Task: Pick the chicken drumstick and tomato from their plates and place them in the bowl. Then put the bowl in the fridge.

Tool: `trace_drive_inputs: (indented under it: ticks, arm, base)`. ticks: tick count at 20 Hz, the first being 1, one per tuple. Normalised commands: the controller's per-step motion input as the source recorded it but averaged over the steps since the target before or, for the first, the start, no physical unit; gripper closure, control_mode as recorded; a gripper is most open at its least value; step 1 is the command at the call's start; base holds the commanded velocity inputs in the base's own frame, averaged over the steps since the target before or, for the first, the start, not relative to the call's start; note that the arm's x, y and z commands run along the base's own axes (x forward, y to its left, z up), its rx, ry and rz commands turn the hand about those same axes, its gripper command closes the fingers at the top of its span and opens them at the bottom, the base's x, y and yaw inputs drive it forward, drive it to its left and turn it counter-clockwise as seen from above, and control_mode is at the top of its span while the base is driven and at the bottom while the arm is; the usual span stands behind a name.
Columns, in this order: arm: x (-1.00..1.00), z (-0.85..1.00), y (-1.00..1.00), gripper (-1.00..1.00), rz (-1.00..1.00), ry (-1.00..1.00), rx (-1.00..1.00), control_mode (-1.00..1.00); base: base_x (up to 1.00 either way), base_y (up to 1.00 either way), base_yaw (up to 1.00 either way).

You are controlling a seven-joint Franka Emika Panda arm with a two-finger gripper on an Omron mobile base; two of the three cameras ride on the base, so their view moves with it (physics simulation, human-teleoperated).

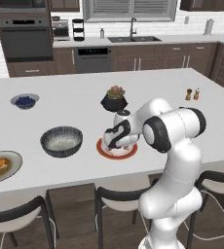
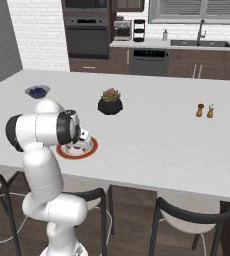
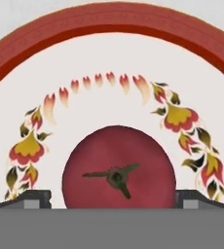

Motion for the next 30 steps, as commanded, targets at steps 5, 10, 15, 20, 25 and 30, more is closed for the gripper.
trace_drive_inputs:
  ticks: [5,10,15,20,25,30]
  arm:
    - [0.32,-0.03,0.00,-1.00,0.00,0.00,0.00,-1.00]
    - [0.08,-0.07,0.00,1.00,0.00,0.00,0.00,-1.00]
    - [-0.07,0.12,0.00,1.00,0.00,0.00,0.00,-1.00]
    - [-0.36,0.98,0.34,1.00,0.01,-0.01,0.00,-1.00]
    - [-0.03,0.94,0.92,1.00,0.03,0.00,0.00,-1.00]
    - [0.49,0.26,1.00,1.00,0.00,0.01,0.00,-1.00]
  base:
    - [0.00,0.00,0.00]
    - [0.00,0.00,0.00]
    - [0.00,0.00,0.00]
    - [0.00,0.00,0.00]
    - [0.00,0.00,0.00]
    - [0.00,0.00,0.00]
